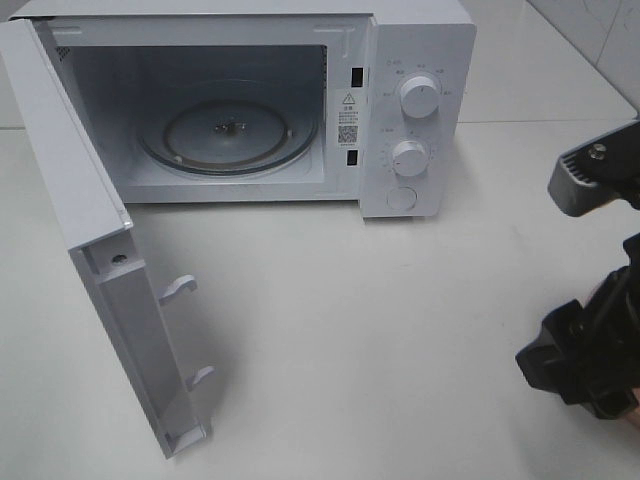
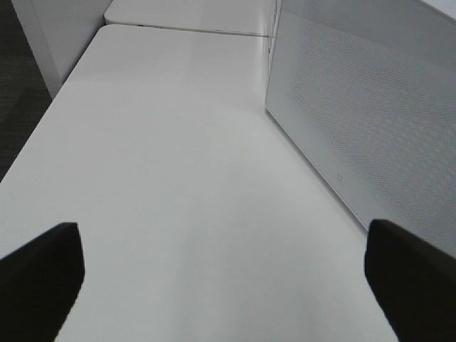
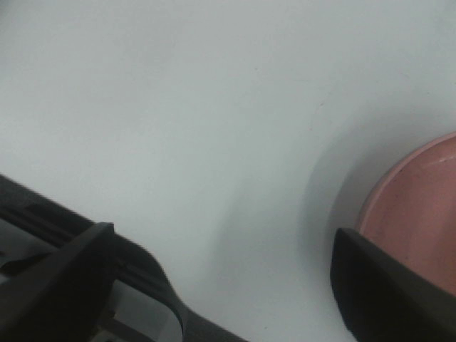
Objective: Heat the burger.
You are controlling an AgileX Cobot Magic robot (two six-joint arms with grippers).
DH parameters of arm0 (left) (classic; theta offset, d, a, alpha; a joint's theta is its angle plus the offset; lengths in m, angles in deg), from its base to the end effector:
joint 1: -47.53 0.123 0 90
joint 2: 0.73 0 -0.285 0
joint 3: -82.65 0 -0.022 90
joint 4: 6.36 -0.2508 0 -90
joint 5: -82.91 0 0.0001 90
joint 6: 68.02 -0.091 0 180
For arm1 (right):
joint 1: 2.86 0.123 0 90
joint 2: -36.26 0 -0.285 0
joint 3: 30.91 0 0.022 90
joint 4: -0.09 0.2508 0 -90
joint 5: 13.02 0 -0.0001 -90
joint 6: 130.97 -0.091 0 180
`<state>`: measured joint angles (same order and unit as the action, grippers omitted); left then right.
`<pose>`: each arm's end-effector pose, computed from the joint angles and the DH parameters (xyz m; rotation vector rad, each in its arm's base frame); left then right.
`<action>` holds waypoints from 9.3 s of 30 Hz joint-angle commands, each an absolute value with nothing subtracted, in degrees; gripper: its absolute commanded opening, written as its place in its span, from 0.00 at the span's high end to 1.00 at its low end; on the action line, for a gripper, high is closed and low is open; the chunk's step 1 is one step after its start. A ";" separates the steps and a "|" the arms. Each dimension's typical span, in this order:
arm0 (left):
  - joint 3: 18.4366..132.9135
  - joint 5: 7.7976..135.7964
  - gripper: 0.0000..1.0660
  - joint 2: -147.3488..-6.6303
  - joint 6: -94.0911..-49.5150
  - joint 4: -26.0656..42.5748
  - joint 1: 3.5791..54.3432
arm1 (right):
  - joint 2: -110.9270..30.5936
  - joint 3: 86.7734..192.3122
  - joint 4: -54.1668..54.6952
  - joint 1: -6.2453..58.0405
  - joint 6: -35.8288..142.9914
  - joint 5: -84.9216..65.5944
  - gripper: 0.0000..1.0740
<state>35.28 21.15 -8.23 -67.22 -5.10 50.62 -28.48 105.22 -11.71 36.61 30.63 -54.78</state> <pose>-0.0087 -0.0022 0.2816 -0.0675 2.0343 -0.0011 0.1379 0.0975 0.2436 -0.6257 2.5275 0.1297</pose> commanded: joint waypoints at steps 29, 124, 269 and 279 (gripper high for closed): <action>35.11 21.66 0.06 -7.38 -67.05 -5.10 50.68 | 6.76 103.10 -8.10 26.01 43.35 -69.62 0.29; 33.28 51.97 1.00 -36.83 -66.88 -8.65 50.39 | 30.19 100.24 -8.16 4.41 43.47 -68.13 0.29; 70.35 27.97 0.06 -98.02 -62.69 -4.87 16.30 | 30.19 100.24 -8.16 4.41 43.47 -68.13 0.29; 70.35 21.66 0.06 -89.08 -69.86 3.56 41.57 | 30.19 100.24 -8.16 4.41 43.47 -68.13 0.29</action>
<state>70.12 22.47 -91.54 -68.77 0.35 37.21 28.76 100.35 -7.81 4.58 43.12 -68.48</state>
